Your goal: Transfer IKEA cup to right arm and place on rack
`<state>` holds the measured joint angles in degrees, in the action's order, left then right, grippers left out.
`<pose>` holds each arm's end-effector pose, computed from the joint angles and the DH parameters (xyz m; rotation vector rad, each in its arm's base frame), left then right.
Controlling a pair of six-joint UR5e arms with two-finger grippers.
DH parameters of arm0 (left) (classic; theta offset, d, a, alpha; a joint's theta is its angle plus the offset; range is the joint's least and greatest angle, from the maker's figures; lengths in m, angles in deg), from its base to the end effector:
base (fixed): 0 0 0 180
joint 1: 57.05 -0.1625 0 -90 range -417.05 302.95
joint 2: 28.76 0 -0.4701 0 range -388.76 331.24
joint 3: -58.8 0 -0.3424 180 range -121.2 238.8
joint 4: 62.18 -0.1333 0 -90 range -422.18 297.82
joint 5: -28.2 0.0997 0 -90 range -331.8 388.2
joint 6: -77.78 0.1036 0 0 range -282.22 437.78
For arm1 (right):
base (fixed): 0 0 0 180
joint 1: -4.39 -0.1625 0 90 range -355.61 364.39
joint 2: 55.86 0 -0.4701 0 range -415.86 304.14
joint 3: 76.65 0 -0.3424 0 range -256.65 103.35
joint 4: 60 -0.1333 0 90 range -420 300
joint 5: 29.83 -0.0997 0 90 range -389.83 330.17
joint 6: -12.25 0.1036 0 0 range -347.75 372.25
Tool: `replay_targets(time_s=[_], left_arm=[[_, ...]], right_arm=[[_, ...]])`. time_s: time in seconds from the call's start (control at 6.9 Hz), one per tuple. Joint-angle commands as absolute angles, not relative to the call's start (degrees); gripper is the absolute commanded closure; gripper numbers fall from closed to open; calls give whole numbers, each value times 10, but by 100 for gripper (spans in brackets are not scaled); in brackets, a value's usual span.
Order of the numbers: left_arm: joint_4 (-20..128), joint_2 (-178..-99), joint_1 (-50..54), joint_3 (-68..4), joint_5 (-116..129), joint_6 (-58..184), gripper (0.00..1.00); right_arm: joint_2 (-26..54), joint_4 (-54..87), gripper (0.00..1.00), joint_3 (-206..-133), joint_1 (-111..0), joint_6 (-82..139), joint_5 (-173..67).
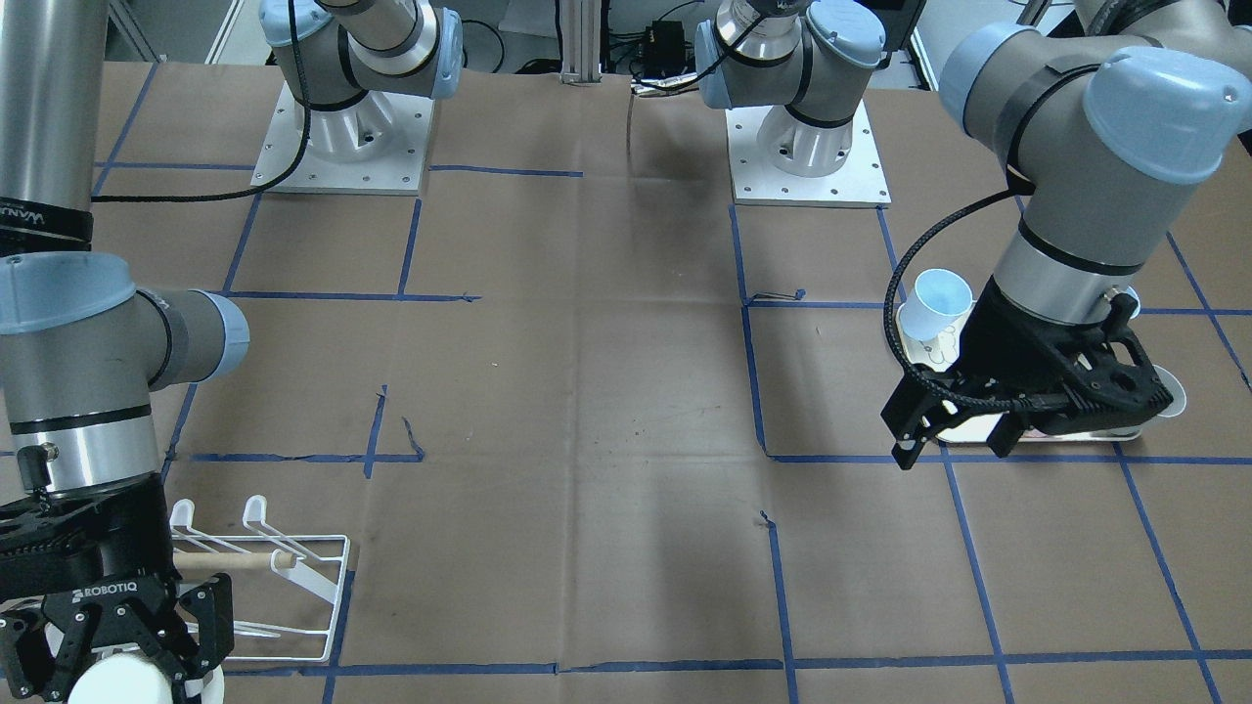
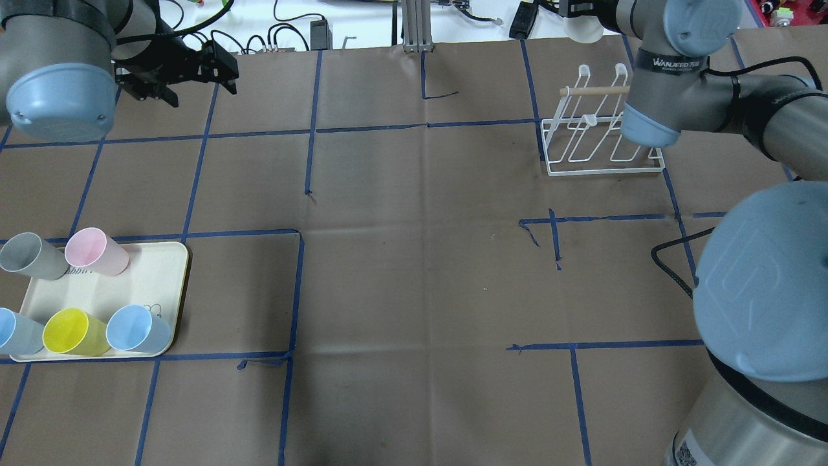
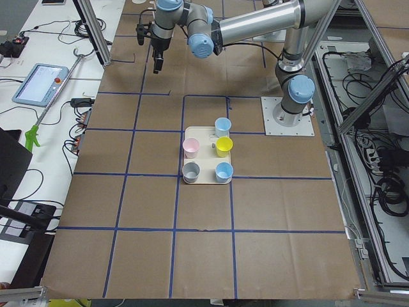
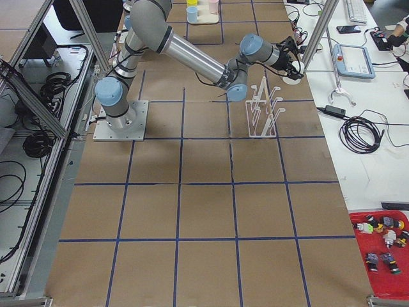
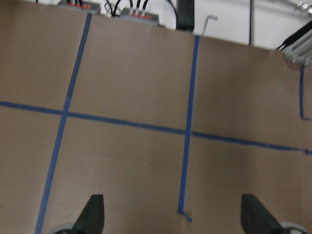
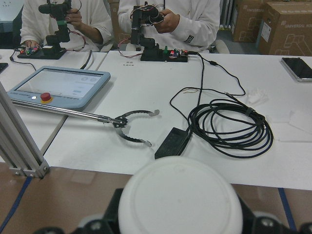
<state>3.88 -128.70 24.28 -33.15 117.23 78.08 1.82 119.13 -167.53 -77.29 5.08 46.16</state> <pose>-0.0528 -0.5496 0.4745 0.2252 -3.1156 0.3308 0.0588 -0.6928 0.3986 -0.1479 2.6811 -1.4540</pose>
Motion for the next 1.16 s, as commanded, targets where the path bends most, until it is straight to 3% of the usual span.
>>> replay_targets(time_s=[0.0, 0.72, 0.87, 1.01], left_arm=[[152, -1240, 229, -370, 1228, 865, 1], [147, -1063, 77, -613, 1221, 1011, 1], [146, -1053, 41, -627, 1218, 1047, 1], [145, -1049, 25, -646, 1216, 1066, 1]], right_arm=[[21, 1196, 84, -1703, -768, 52, 462], [34, 1197, 84, -1749, -770, 52, 461], [34, 1195, 77, -1751, -770, 52, 463], [34, 1196, 35, -1754, -770, 53, 463]])
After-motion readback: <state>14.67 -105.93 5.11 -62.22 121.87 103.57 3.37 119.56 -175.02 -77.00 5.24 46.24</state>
